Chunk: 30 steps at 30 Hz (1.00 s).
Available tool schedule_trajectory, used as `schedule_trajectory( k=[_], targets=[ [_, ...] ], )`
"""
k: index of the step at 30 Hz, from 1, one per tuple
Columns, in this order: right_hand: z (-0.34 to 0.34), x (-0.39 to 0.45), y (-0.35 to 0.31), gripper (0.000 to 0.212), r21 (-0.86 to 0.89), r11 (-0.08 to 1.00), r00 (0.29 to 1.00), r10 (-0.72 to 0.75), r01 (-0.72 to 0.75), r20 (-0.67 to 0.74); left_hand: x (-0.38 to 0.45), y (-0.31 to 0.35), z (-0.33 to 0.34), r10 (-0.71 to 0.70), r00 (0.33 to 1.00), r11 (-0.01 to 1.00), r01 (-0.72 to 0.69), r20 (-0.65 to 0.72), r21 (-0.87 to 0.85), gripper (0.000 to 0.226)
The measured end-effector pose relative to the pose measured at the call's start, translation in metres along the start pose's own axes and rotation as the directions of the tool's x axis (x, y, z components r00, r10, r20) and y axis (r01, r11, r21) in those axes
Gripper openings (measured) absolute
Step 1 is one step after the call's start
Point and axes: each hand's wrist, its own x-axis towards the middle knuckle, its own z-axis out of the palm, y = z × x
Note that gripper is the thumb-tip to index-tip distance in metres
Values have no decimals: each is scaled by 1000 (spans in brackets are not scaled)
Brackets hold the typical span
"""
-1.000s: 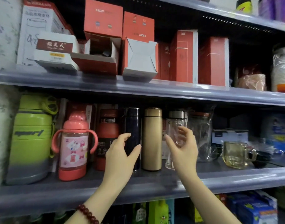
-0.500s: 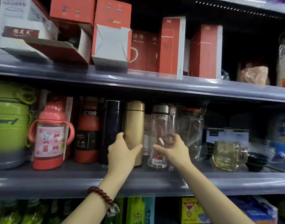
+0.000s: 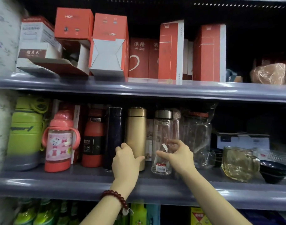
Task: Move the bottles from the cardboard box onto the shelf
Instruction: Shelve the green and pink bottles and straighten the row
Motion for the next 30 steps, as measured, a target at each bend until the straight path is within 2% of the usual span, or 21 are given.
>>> schedule_trajectory(
  k=[7,13,20,30],
  targets=[
    [-1,1,4,60,12,1000,1000,-12,12,0,5,2,7,13,1000,1000,-13,12,-1,56],
    [7,1,3,60,-45,997,998,-57,56,-22,12,9,16,23,998,1000,-22,58,-21,55],
    [16,3,-3,74,-127,991,998,-56,52,-27,21,10,25,13,996,999,-10,86,-42,55],
    [17,0,-6,61,-115,993,999,-2,-4,-51,21,6,24,15,998,997,-10,69,-73,56]
  ],
)
